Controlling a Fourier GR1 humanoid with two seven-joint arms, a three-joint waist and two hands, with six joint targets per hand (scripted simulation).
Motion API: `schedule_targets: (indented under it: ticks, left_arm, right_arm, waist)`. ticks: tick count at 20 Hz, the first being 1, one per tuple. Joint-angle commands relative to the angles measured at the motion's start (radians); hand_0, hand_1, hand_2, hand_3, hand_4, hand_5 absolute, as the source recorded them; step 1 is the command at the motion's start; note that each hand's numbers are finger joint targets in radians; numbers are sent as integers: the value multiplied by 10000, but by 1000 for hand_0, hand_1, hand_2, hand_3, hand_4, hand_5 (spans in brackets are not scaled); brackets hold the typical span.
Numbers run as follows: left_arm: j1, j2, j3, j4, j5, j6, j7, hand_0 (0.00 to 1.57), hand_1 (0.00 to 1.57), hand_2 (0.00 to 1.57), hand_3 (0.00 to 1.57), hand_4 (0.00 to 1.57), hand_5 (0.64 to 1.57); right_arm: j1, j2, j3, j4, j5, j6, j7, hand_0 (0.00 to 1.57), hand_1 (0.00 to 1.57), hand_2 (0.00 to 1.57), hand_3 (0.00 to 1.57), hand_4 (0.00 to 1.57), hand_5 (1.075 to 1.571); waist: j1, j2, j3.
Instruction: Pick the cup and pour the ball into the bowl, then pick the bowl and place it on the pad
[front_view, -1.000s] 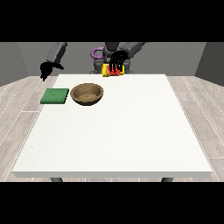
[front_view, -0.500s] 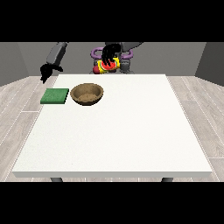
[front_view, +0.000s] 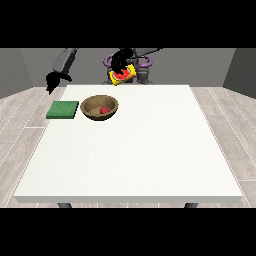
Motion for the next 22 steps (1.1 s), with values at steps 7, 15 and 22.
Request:
schedule_targets:
  ticks: [7, 15, 22]
  left_arm:
    - [126, -111, 604, -637, -831, -802, -683, 1256, 1256, 1571, 1571, 1041, 1560]
    - [1817, 1556, 3387, -2223, 2214, 1793, -2187, 795, 795, 1571, 1571, 818, 1507]
    - [4599, 499, 4609, -2434, 6005, 3394, -4819, 1268, 1268, 1088, 797, 1397, 1571]
  right_arm:
    - [172, -79, 150, -34, -80, 622, 234, 0, 0, 160, 277, 689, 1548]
    - [336, -1068, -881, 386, -986, 933, 515, 0, 0, 340, 331, 716, 1559]
    - [-209, -1248, -1452, 30, -1445, 134, 416, 0, 0, 351, 301, 714, 1553]
  waist:
    - [91, -123, -5]
    - [1873, 745, -27]
    - [3376, 2771, -129]
